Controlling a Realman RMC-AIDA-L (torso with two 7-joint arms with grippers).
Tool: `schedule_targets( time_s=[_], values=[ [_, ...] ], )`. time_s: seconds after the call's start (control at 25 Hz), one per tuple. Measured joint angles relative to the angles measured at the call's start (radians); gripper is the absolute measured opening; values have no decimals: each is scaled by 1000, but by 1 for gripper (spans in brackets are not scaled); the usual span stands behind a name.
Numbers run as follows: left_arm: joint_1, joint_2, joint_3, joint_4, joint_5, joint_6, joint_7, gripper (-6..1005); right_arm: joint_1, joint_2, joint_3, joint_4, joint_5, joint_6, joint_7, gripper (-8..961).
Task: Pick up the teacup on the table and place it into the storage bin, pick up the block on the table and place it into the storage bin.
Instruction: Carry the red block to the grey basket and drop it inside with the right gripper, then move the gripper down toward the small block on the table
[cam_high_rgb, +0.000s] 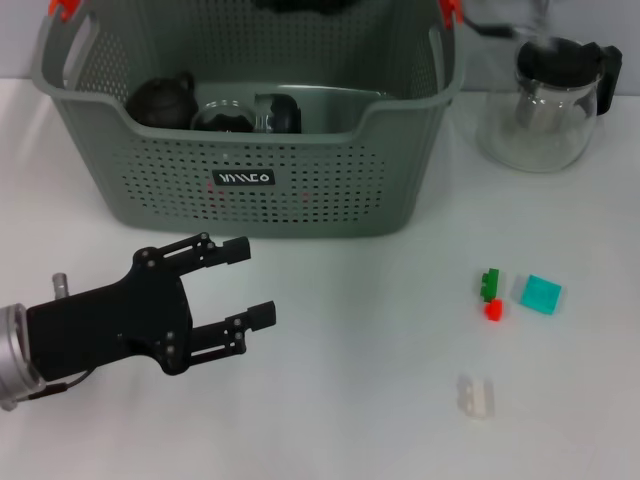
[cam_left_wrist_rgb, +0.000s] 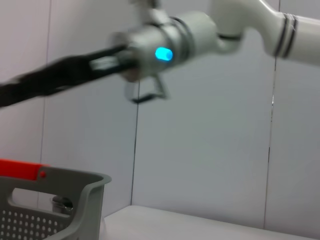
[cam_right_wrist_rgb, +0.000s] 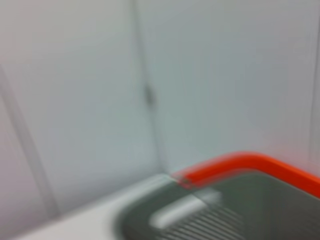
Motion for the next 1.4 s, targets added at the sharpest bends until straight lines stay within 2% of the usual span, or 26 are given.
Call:
schedule_targets(
  time_s=[0.08, 0.16, 0.28, 0.4, 0.52, 0.68, 0.8, 0.96, 1.4],
  values=[
    [2, 0, 0, 0, -1, -2, 0, 731, -121, -16, 15, -97, 106, -134, -75, 592],
    [2, 1, -4, -1, -1, -4, 0, 731, -202, -40, 39, -158, 130, -256, -75, 594],
    [-1, 3, -17, -1, -1, -5, -1, 731, -282, -74, 98, -215, 112, -474, -18, 594],
    [-3, 6, -24, 2, 3, -6, -4, 731, -309, -88, 182, -275, 35, -709, 31, 594],
    [-2, 17, -24, 4, 5, -6, -6, 731, -314, -81, 176, -344, -125, -838, 64, 594],
    [6, 36, -25, 5, 28, 43, -1, 731, -313, -63, 38, -367, -296, -856, 53, 595],
    [9, 42, -25, 10, 84, 75, 0, 731, -296, -32, -57, -370, -365, -856, 21, 595],
    [21, 38, -43, 9, 138, 50, 0, 731, -252, 5, -86, -366, -444, -853, 3, 595],
    [42, 32, -113, -8, 135, 37, 11, 731, -222, 8, -186, -319, -523, -825, 33, 577]
  ],
)
